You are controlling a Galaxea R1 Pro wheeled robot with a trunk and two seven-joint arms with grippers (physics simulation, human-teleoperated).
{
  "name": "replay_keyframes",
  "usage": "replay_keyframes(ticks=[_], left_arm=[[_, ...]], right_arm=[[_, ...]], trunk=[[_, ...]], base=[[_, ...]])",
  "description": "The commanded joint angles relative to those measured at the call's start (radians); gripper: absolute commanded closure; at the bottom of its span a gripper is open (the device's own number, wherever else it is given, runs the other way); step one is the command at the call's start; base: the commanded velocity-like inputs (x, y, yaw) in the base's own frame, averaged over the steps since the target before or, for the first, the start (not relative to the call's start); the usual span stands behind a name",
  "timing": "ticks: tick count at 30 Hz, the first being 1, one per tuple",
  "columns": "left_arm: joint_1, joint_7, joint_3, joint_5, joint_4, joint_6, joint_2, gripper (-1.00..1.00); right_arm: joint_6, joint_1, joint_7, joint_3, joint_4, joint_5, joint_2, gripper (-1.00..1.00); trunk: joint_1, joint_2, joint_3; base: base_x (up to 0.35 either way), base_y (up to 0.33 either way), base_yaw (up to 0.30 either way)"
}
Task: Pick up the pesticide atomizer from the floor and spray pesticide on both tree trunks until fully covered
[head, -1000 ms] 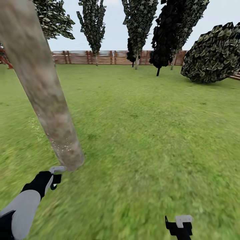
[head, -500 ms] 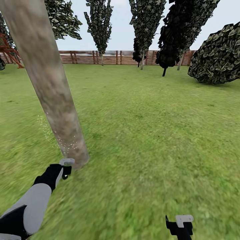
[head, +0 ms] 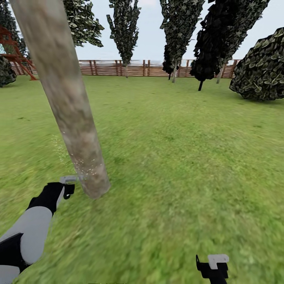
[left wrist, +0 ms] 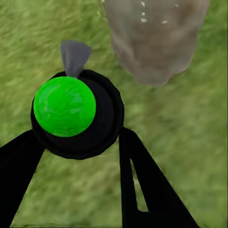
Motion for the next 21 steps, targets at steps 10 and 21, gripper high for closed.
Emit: replay_keyframes(ticks=[10, 21], left_arm=[[-0.037, -0.009, 0.006, -0.001, 0.0, 0.005, 0.001, 1.0], [-0.059, -0.082, 0.001, -0.007, -0.034, 0.05, 0.031, 1.0]], right_arm=[[-0.003, -0.001, -0.005, -0.005, 0.002, 0.011, -0.001, -1.0], [-0.003, -0.001, -0.005, -0.005, 0.001, 0.011, -0.001, -1.0]], trunk=[[0.0, 0.0, -0.001], [0.0, 0.0, -0.001]], base=[[0.0, 0.0, 0.155], [0.0, 0.0, 0.001]])
